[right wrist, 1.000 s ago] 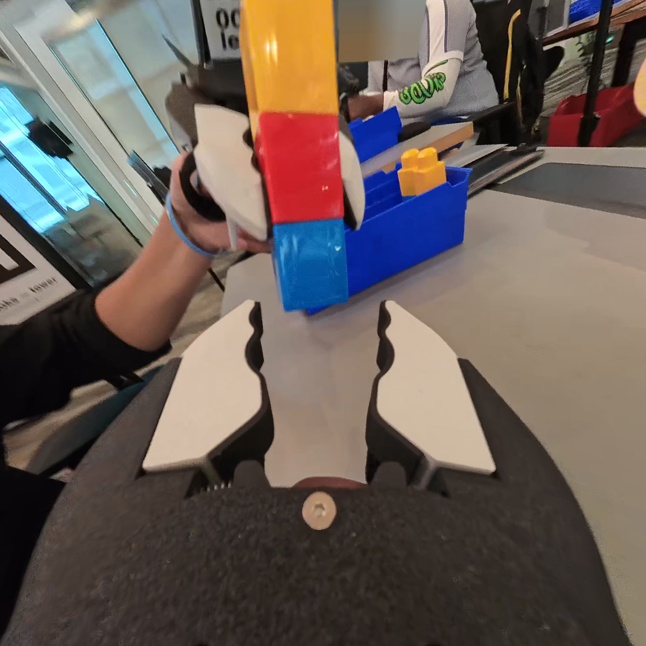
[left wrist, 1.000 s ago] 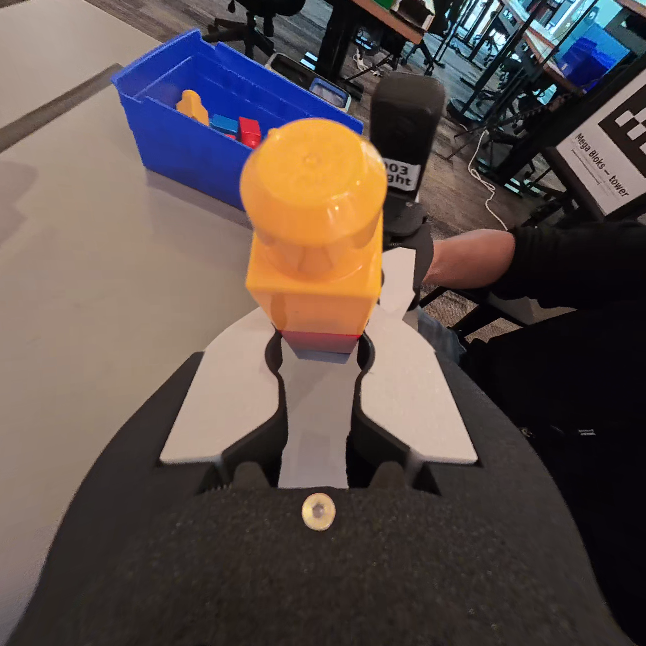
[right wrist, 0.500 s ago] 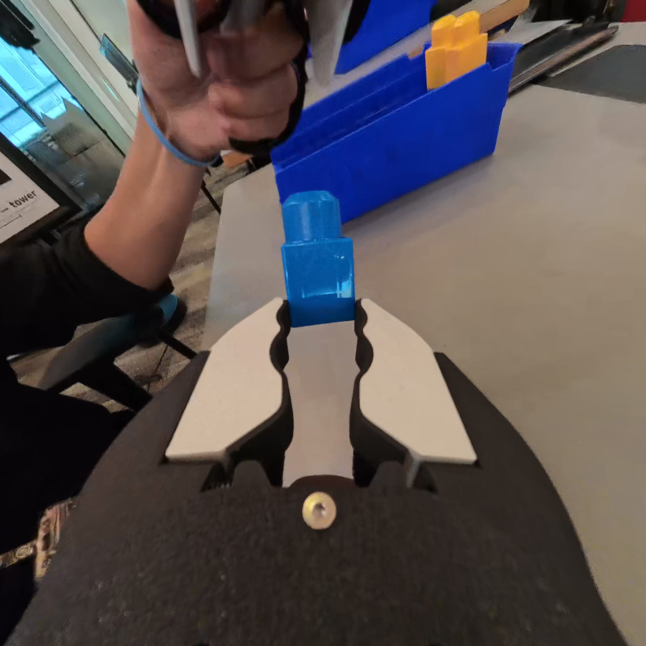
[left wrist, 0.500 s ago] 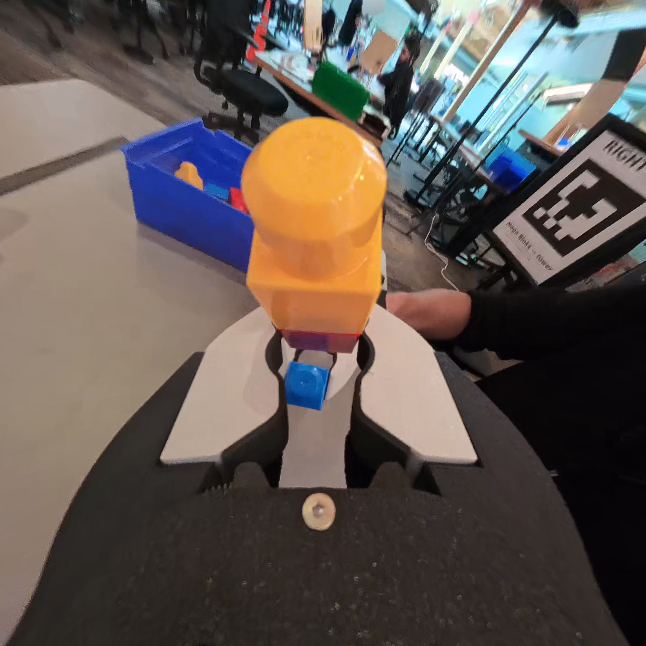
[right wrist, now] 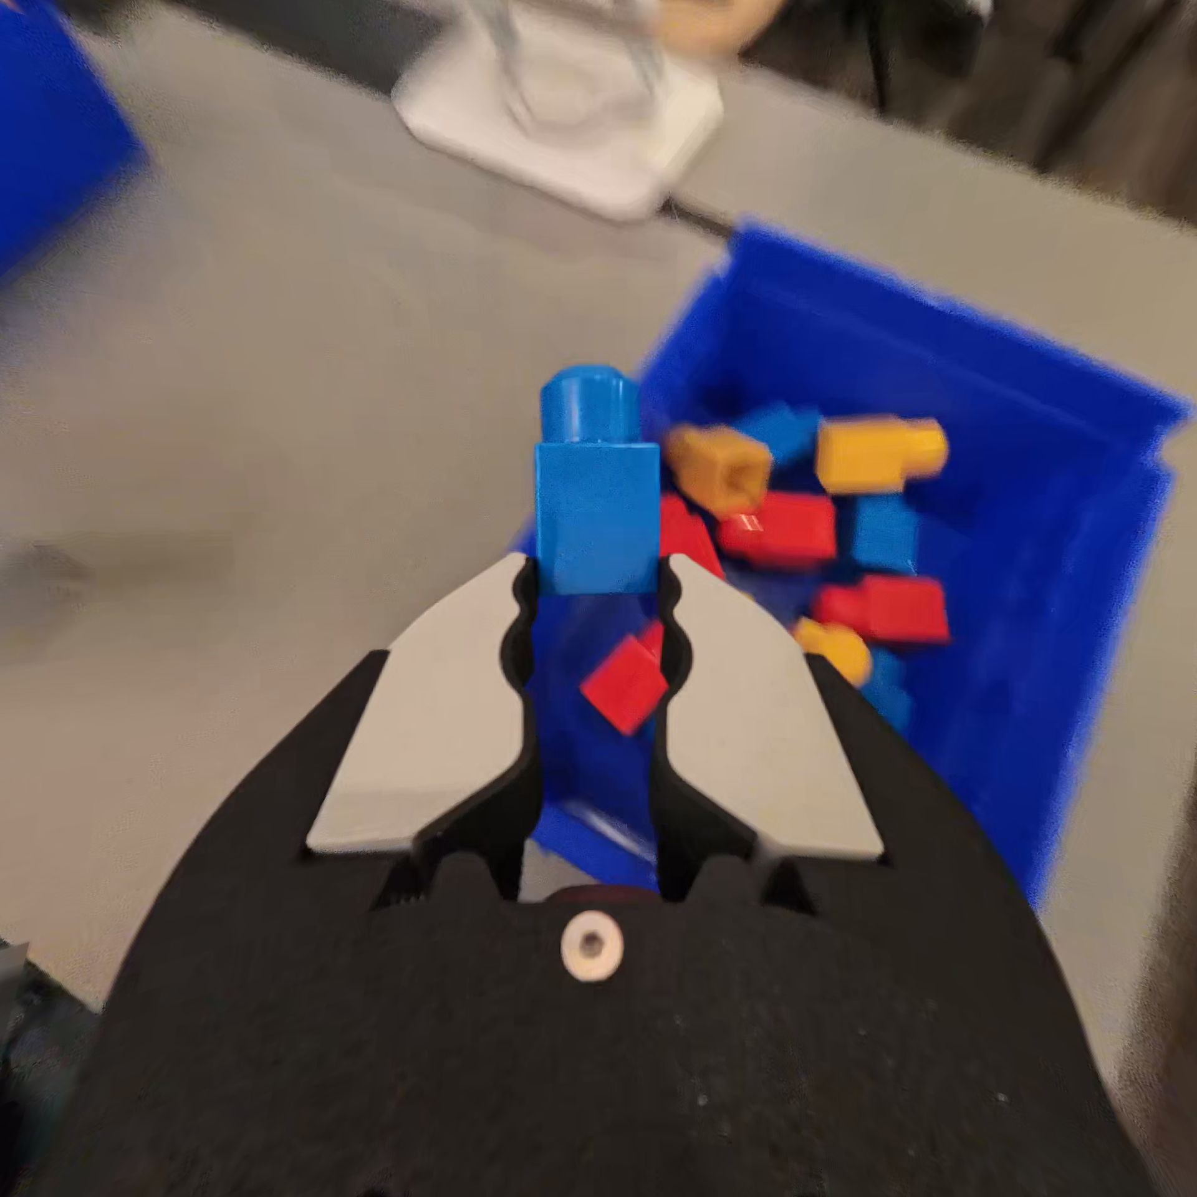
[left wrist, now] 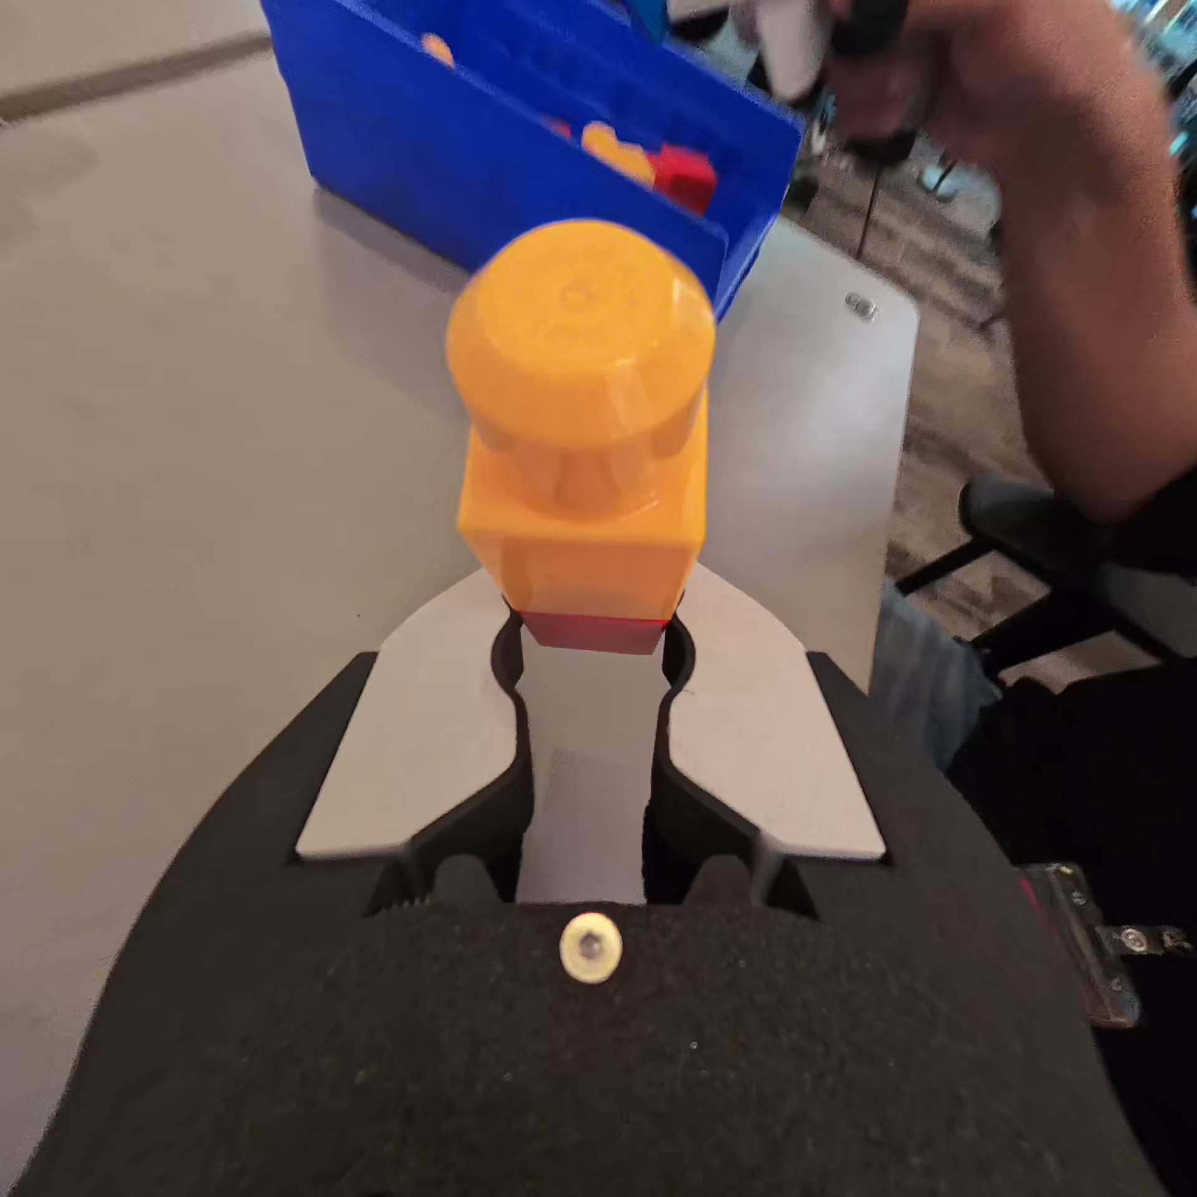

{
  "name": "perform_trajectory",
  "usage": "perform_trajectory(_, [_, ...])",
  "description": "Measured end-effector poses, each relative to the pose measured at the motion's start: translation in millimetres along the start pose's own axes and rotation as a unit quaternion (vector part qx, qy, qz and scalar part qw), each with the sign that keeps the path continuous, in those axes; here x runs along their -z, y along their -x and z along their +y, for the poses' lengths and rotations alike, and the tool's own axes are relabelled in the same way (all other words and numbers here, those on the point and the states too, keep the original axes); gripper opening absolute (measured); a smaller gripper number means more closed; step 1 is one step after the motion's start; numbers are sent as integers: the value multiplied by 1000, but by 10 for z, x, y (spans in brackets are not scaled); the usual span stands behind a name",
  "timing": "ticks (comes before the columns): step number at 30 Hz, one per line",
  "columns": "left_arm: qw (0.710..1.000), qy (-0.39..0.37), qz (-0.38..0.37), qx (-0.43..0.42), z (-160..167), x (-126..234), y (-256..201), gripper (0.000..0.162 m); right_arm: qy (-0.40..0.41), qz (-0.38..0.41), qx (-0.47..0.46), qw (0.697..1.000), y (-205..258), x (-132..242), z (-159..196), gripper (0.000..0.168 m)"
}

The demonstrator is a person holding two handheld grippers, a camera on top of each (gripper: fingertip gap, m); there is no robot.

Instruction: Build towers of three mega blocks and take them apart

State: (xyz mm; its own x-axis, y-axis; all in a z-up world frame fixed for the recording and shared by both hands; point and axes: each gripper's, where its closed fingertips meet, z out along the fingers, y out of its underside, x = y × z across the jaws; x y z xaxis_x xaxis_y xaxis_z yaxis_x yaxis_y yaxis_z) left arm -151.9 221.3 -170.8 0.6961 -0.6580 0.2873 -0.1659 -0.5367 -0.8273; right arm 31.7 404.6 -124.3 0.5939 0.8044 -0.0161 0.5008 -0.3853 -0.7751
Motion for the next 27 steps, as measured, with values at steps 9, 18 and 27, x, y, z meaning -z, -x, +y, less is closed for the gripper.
perform_trajectory(9, [999,35,11,-26,97,-86,-105,40,196,58,78,976,-242,-345,684,35])
perform_trajectory(18, [999,27,27,8,109,-67,-62,40,158,81,69,982,-464,-470,653,50])
perform_trajectory(27, [999,35,31,-4,137,-89,-89,40,-119,5,34,992,-96,347,-402,50])
